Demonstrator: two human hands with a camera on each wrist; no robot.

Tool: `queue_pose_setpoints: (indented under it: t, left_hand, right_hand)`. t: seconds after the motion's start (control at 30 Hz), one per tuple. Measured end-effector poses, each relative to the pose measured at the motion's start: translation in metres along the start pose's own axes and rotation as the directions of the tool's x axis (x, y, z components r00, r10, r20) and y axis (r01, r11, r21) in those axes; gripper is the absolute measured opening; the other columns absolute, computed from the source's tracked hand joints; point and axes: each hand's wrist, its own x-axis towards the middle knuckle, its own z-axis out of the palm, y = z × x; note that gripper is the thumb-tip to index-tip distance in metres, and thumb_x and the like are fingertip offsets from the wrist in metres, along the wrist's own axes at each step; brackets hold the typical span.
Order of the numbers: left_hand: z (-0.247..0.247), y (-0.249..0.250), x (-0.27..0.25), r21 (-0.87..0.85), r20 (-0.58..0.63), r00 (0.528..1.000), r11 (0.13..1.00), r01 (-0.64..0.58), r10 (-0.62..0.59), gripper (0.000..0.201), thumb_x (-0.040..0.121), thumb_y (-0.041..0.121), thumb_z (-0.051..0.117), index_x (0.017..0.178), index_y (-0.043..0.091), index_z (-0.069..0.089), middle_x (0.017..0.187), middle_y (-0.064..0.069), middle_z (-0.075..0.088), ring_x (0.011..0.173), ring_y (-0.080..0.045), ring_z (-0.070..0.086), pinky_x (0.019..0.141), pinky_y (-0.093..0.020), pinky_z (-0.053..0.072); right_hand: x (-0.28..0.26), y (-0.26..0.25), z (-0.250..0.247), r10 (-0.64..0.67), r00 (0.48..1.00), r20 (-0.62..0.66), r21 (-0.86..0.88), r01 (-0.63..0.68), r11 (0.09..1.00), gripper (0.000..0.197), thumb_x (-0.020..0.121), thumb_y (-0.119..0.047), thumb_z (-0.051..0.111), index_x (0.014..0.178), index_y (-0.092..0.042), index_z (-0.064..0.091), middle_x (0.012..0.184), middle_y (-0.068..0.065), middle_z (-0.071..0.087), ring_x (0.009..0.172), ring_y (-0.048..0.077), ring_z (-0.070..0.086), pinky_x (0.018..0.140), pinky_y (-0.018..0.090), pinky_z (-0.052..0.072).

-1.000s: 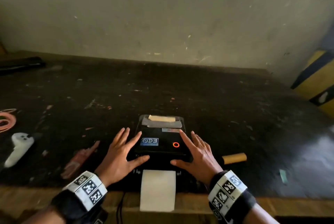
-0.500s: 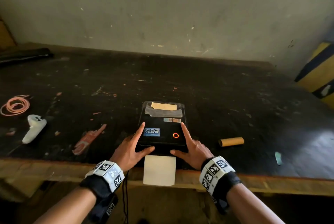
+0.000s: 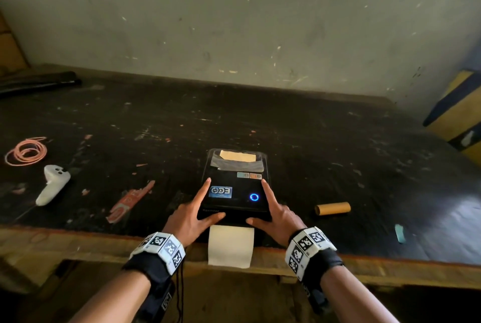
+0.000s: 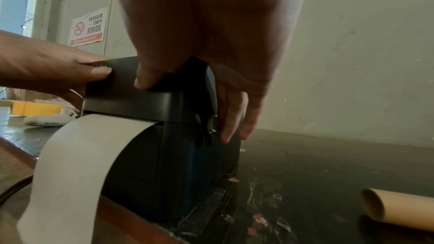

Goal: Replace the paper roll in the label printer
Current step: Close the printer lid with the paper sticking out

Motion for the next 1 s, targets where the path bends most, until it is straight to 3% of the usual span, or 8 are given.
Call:
queue_pose_setpoints:
  t: [0.1,0.23,0.4,1.0]
  left_hand:
    - [-0.0008,0.0001,0.0012,0.021,0.001,1.000,1.000,0.003,-0.003,0.094,0.064,0.073,0.048,0.134,0.056,-0.012,0.144,-0.014,0.040,0.119,-0.029,0.052,0.097,-0.047,0.047]
    - [-0.0004,0.0015,0.0016,0.063,-0.012,0.999,0.997,0.032,-0.031,0.092,0.074,0.062,0.056,0.136,0.052,-0.011,0.144,-0.014,0.039,0.119,-0.030,0.052,0.095,-0.044,0.047]
    - [-0.0008,0.0007,0.0021,0.067,-0.015,0.999,0.997,0.031,-0.030,0.091,0.076,0.060,0.056,0.137,0.051,-0.011,0.144,-0.015,0.040,0.117,-0.030,0.054,0.093,-0.043,0.048]
    - [0.0016,-0.0010,0.0015,0.015,-0.009,1.000,1.000,0.016,-0.016,0.092,0.071,0.065,0.054,0.136,0.052,-0.010,0.149,-0.013,0.031,0.126,-0.031,0.045,0.099,-0.049,0.044]
  right_hand:
    - [0.0006,0.0007,-0.0006,-0.005,1.000,0.003,0.002,0.005,1.000,0.103,0.080,-0.052,0.062,0.139,-0.041,-0.022,0.144,0.012,0.041,0.118,0.027,0.053,0.095,0.044,0.046]
    - [0.0011,0.0012,-0.0015,-0.004,1.000,0.014,0.003,0.004,1.000,0.103,0.080,-0.051,0.061,0.140,-0.040,-0.022,0.145,0.012,0.040,0.118,0.026,0.053,0.095,0.043,0.045]
    - [-0.0001,0.0005,-0.0010,0.000,1.000,0.011,0.020,0.000,1.000,0.103,0.081,-0.049,0.062,0.140,-0.040,-0.023,0.146,0.012,0.039,0.119,0.026,0.053,0.095,0.043,0.045]
    - [0.0023,0.0016,0.0024,0.009,1.000,0.003,0.045,-0.009,0.999,0.104,0.080,-0.049,0.063,0.138,-0.043,-0.023,0.144,0.011,0.041,0.118,0.026,0.054,0.096,0.045,0.047]
